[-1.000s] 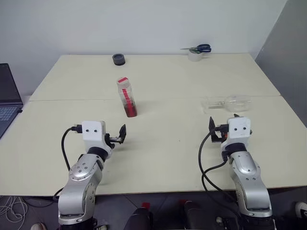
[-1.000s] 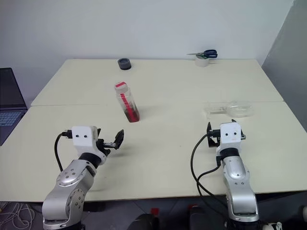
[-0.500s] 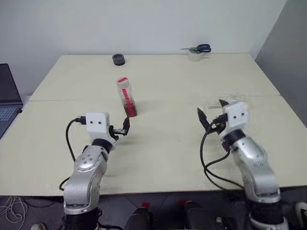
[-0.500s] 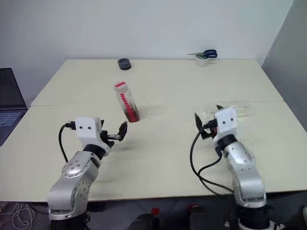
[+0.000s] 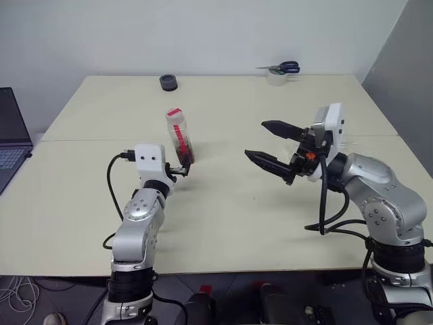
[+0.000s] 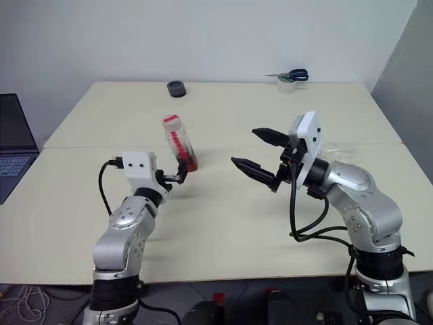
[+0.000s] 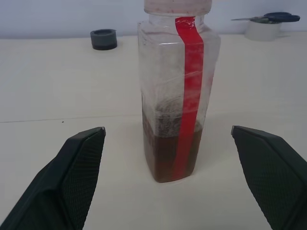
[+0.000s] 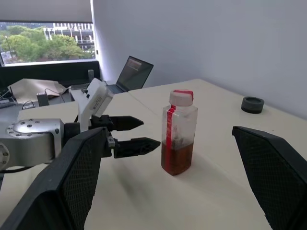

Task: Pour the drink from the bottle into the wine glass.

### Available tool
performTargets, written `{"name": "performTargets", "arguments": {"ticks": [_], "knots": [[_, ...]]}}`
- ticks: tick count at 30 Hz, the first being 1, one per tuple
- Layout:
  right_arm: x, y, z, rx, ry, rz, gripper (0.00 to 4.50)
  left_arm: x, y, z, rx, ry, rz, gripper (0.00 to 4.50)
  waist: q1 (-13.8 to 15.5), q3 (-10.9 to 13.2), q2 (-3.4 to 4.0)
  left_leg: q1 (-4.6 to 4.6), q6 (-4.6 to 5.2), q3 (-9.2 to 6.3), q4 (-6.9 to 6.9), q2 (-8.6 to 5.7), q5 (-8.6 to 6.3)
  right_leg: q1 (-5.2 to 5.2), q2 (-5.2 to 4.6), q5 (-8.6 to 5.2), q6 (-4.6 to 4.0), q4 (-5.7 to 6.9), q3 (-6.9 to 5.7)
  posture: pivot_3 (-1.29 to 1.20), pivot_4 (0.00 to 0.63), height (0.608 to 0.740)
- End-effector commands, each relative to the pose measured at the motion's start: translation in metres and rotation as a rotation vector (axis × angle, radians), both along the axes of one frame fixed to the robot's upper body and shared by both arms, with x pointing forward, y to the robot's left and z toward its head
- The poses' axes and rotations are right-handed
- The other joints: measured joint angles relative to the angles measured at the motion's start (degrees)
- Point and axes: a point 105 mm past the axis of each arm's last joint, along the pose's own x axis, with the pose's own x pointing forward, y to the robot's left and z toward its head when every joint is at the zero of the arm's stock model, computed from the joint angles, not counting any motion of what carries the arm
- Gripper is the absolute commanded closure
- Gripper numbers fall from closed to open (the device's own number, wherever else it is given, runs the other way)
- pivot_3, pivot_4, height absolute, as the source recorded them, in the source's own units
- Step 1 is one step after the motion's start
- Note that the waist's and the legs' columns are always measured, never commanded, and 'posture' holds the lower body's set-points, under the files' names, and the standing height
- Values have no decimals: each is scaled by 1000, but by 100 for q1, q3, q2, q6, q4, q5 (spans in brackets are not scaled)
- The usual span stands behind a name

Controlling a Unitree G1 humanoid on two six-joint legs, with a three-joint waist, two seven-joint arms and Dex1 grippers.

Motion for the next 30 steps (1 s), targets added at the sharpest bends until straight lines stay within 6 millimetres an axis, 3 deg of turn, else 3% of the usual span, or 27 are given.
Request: {"name": "performTargets", "arguments": {"ticks": [1,30], "knots": [[-5,5,7,50,-28,-12,46,6,-7,14,2,-70,-2,0,1,0,0,0,0,0,0,0,0,-1,0,0,0,0,0,0,150,740],[-12,3,9,61,-17,-110,46,65,-10,43,-24,-198,13,0,26,0,-2,-2,-1,0,2,-5,1,-4,-2,0,1,1,0,0,150,740]]}}
